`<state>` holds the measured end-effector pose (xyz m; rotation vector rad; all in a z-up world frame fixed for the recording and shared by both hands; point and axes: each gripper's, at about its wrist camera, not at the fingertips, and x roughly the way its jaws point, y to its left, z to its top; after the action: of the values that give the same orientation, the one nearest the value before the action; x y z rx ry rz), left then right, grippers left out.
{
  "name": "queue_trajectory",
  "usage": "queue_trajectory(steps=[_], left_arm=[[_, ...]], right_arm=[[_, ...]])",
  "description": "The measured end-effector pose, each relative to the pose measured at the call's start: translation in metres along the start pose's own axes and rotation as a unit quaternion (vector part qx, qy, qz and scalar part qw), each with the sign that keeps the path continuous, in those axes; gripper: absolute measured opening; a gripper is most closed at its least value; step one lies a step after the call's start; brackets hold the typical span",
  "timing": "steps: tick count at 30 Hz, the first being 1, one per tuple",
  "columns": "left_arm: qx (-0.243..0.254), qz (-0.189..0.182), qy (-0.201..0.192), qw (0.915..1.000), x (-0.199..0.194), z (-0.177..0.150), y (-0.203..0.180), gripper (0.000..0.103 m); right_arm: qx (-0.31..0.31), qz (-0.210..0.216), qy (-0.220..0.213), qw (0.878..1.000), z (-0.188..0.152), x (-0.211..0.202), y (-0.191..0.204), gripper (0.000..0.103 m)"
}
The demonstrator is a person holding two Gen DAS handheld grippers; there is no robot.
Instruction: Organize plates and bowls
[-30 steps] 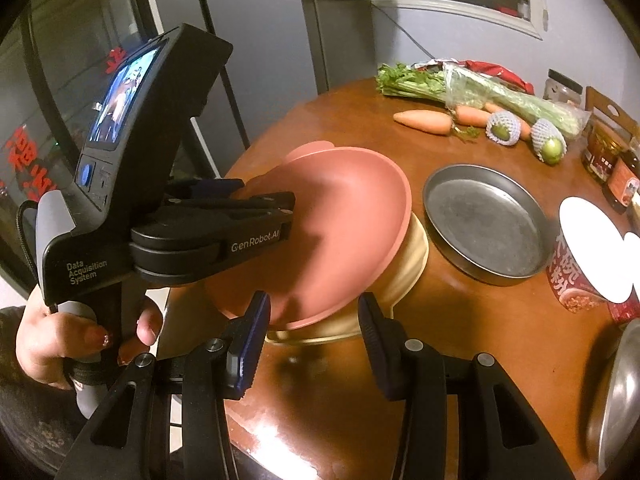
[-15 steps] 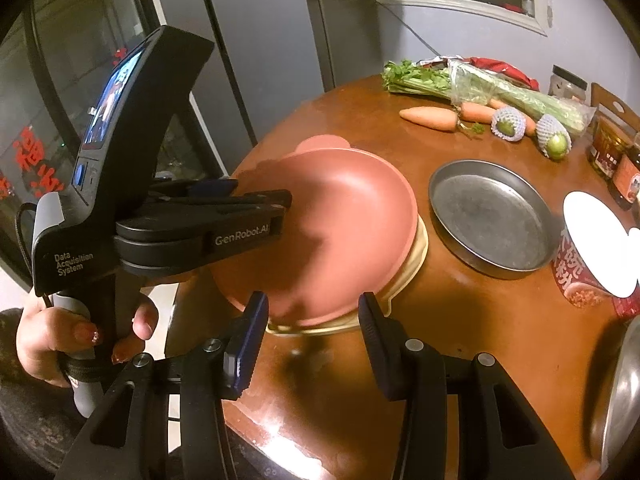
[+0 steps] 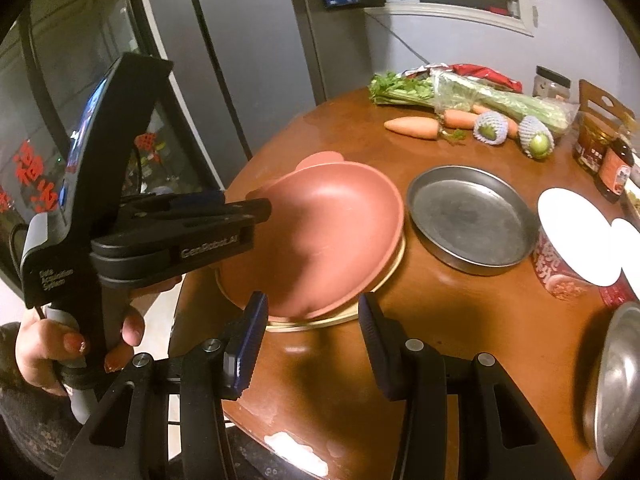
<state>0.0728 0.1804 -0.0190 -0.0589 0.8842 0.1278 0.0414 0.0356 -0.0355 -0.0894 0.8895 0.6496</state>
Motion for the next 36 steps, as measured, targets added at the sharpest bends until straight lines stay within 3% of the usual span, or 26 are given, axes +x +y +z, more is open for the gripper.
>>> queue_trajectory(steps=[12, 36], left_arm=[[0.024, -0.013, -0.048, 0.9985, -0.043, 0.008, -0.033, 0.055], [0.087, -0.018, -0.065, 0.9939, -0.073, 0.007, -0.117, 0.058]], right_arm=[[0.035, -0.013, -0.041, 0.998, -0.002, -0.039, -0.025, 0.054], [0.1, -0.049, -0.093, 0.989, -0.027, -0.098, -0.088, 0.059]])
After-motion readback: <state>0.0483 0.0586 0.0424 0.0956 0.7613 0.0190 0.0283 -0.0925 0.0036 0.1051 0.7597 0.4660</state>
